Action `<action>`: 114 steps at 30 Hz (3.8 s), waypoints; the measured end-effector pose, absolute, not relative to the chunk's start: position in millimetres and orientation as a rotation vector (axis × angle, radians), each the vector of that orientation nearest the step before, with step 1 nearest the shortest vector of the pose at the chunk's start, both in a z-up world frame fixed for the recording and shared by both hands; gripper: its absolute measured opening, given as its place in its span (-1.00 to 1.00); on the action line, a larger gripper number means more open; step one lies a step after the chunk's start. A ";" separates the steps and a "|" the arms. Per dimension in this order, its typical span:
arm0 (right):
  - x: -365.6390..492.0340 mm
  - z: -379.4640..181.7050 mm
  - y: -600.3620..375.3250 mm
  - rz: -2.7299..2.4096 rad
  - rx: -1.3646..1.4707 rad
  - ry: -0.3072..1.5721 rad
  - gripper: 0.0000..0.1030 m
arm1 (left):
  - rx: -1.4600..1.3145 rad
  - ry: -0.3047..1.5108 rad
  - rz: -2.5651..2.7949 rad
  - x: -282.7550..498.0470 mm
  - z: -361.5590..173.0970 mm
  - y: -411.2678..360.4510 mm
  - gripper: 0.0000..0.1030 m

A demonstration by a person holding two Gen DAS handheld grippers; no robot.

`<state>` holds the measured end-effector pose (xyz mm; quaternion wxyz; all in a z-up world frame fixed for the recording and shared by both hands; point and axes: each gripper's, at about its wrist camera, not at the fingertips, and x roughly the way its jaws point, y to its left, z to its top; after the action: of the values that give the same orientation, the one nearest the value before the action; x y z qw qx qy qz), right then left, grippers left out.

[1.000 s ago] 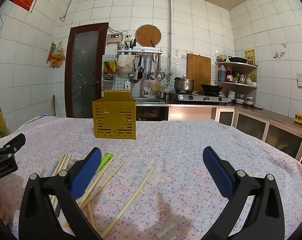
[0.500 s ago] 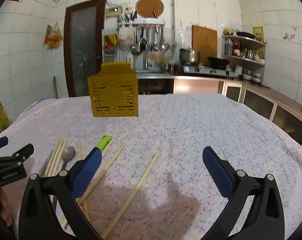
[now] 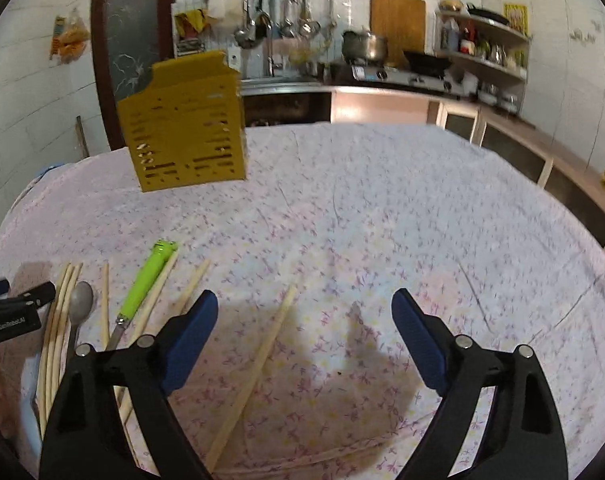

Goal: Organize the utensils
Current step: 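Close the right tool on a wooden chopstick while the left tool grasps another chopstick, then lift the chopstick in the right tool over the yellow holder while the left tool carries its chopstick there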

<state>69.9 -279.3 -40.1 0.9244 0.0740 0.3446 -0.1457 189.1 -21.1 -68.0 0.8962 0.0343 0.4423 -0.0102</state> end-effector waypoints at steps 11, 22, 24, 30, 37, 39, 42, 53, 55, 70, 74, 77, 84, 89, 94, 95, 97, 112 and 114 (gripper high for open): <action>81.2 -50.6 -283.9 -0.312 0.153 0.786 0.69 | 0.059 0.942 -0.025 196.5 -76.5 -20.3 0.91; 91.7 -62.2 -286.3 -0.316 0.174 0.876 0.29 | 0.067 0.930 -0.070 193.0 -71.9 -25.0 0.51; 92.5 -61.9 -283.4 -0.314 0.172 0.878 0.21 | 0.073 0.927 -0.083 192.6 -70.9 -28.6 0.37; 96.8 -60.2 -275.3 -0.316 0.193 0.887 -0.22 | 0.084 0.965 -0.143 201.7 -65.9 -37.9 -0.08; 108.4 -57.6 -271.4 -0.319 0.224 0.897 -0.74 | 0.084 0.992 -0.178 208.4 -64.5 -43.8 -0.62; 114.5 -57.2 -272.5 -0.318 0.239 0.903 -0.82 | 0.082 0.998 -0.182 211.1 -64.3 -44.9 -0.74; 123.0 -57.1 -274.3 -0.304 0.260 0.901 -0.87 | 0.081 0.996 -0.185 213.0 -64.3 -45.3 -0.81; 104.5 -17.7 -270.9 -0.161 0.313 0.725 -0.88 | 0.040 0.880 -0.237 187.4 -38.8 -45.8 -0.90; 95.5 -3.3 -268.8 -0.142 0.306 0.656 -0.88 | 0.031 0.836 -0.252 178.2 -26.7 -46.4 -0.91; 42.8 51.4 -259.5 -0.108 0.209 0.296 -0.88 | 0.005 0.504 -0.246 111.8 43.6 -36.6 -0.91; 32.5 46.6 -254.4 -0.113 0.173 0.253 -0.88 | -0.008 0.450 -0.226 99.7 41.2 -30.2 -0.91; 25.6 43.5 -251.7 -0.115 0.162 0.233 -0.88 | -0.019 0.418 -0.217 91.0 43.7 -25.2 -0.91; 13.2 44.0 -252.3 -0.126 0.156 0.207 -0.88 | -0.029 0.375 -0.225 76.0 48.0 -18.5 -0.91; 0.1 47.1 -252.8 -0.133 0.148 0.178 -0.88 | -0.027 0.351 -0.229 66.4 49.3 -20.1 -0.91; -9.6 54.6 -253.5 -0.125 0.153 0.143 -0.88 | -0.022 0.342 -0.233 60.5 53.3 -23.5 -0.91; -10.9 56.7 -253.1 -0.122 0.154 0.137 -0.88 | -0.022 0.340 -0.234 59.6 54.3 -23.8 -0.91; -12.2 63.0 -253.2 -0.114 0.154 0.122 -0.88 | -0.020 0.332 -0.239 57.8 58.6 -25.2 -0.91; 40.8 124.8 -263.7 -0.086 0.151 0.046 -0.88 | -0.036 0.302 -0.257 111.7 115.6 -32.9 -0.91; 54.9 132.7 -266.5 -0.085 0.152 0.036 -0.88 | -0.040 0.291 -0.259 126.3 126.8 -34.9 -0.91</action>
<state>54.9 -266.5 132.7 0.9961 0.0758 0.0178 -0.0427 126.3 -34.9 126.8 0.9809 -0.0200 0.1447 -0.1285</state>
